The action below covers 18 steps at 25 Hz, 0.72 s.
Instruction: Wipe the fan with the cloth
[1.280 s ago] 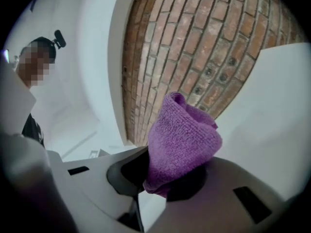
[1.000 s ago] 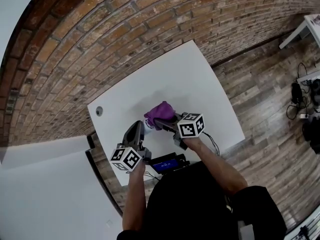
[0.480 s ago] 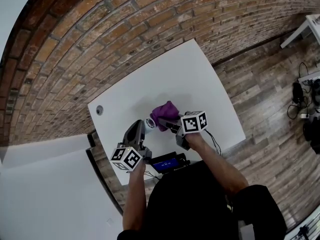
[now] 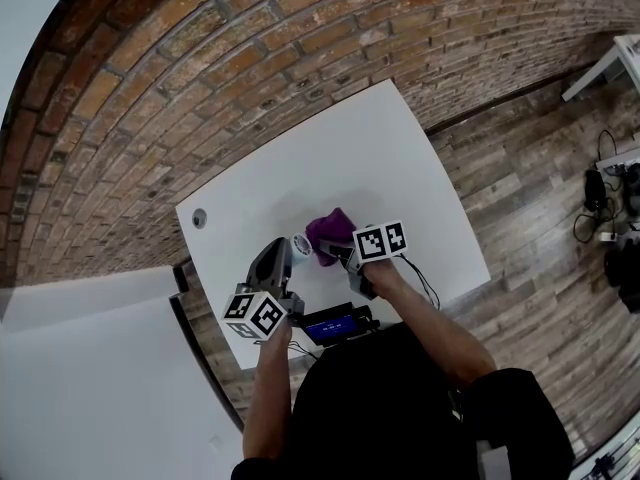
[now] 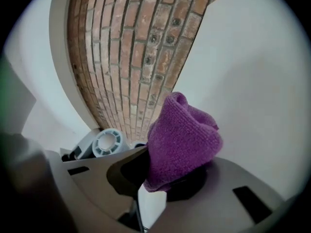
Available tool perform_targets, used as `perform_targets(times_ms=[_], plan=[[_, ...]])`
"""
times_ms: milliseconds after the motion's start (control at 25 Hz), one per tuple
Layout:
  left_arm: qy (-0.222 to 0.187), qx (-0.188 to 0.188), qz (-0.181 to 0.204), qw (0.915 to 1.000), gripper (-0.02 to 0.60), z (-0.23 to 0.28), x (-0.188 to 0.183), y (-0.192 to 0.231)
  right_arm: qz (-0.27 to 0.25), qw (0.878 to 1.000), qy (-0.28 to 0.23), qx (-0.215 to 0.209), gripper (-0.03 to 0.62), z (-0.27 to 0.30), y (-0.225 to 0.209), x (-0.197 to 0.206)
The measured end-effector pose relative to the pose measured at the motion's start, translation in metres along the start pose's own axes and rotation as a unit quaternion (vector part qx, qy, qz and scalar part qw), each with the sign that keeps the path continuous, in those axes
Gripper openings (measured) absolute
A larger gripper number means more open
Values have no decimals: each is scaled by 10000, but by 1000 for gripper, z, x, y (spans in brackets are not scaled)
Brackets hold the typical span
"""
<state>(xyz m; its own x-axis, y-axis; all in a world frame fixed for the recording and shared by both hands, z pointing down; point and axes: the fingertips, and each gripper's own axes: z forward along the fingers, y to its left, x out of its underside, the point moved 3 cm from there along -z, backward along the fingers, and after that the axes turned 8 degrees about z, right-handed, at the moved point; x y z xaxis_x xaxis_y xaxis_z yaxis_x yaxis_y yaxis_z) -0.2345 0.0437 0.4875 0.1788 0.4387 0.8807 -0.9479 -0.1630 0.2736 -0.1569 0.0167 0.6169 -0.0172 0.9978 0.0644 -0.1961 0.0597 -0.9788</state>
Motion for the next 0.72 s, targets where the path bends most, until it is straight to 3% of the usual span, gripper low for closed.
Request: perform_targets(times_ms=[120, 280, 360, 440, 520, 640, 720], plan=[[-2, -9, 12, 10000, 5, 0, 0, 0, -866, 9888, 604, 1054, 72, 4, -22, 8], [-24, 10, -18, 10000, 5, 0, 1, 0, -2087, 9460, 1439, 2021, 72, 3, -27, 7], [-23, 25, -46, 10000, 5, 0, 1, 0, -2595, 9223, 1408, 2494, 72, -6, -24, -6], [-24, 35, -35, 10000, 5, 0, 1, 0, -2823, 9139, 1058, 2720, 72, -14, -17, -24], [-32, 33, -18, 10000, 5, 0, 1, 0, -2639, 9338, 695, 2313, 72, -15, 0, -34], [-46, 16, -18, 10000, 5, 1, 0, 0, -1674, 9807, 456, 901, 72, -3, 33, -29], [-55, 14, -31, 10000, 5, 1, 0, 0, -971, 9941, 340, 350, 61, 4, 38, -22]])
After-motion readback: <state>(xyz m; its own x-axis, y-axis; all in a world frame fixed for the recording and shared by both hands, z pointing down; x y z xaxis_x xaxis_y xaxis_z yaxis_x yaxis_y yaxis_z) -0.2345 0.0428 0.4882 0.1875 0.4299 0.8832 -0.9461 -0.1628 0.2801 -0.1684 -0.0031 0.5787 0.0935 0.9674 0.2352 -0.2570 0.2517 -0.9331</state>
